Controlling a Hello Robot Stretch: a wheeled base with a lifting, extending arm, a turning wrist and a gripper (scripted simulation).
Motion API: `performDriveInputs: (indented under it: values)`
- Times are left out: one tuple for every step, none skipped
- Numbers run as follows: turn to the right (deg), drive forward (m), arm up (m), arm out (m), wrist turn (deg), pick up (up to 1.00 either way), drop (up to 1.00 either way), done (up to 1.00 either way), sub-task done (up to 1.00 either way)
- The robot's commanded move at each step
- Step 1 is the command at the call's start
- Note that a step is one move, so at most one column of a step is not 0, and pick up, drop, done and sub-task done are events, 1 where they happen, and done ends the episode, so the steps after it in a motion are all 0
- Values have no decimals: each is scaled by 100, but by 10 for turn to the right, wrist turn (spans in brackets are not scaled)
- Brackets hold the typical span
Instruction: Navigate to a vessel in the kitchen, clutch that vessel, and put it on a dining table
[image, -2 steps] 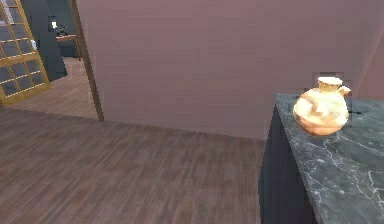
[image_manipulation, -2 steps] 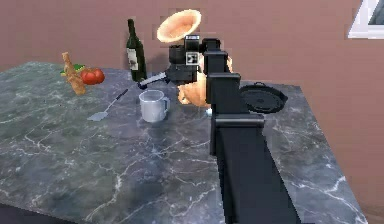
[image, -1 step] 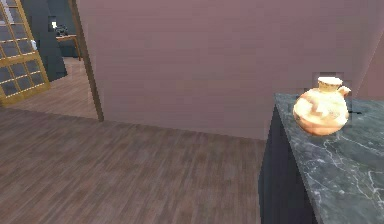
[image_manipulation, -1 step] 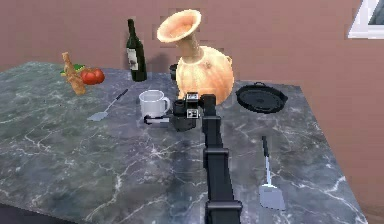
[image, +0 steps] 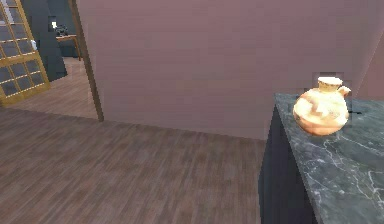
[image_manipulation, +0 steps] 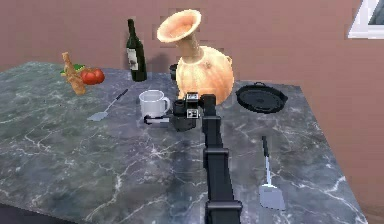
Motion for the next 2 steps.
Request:
performDriveInputs:
  values:
    - [0, 0, 10, 0, 0, 0, 0, 0, 0]
    - [0, 0, 6, 0, 0, 0, 0, 0, 0]
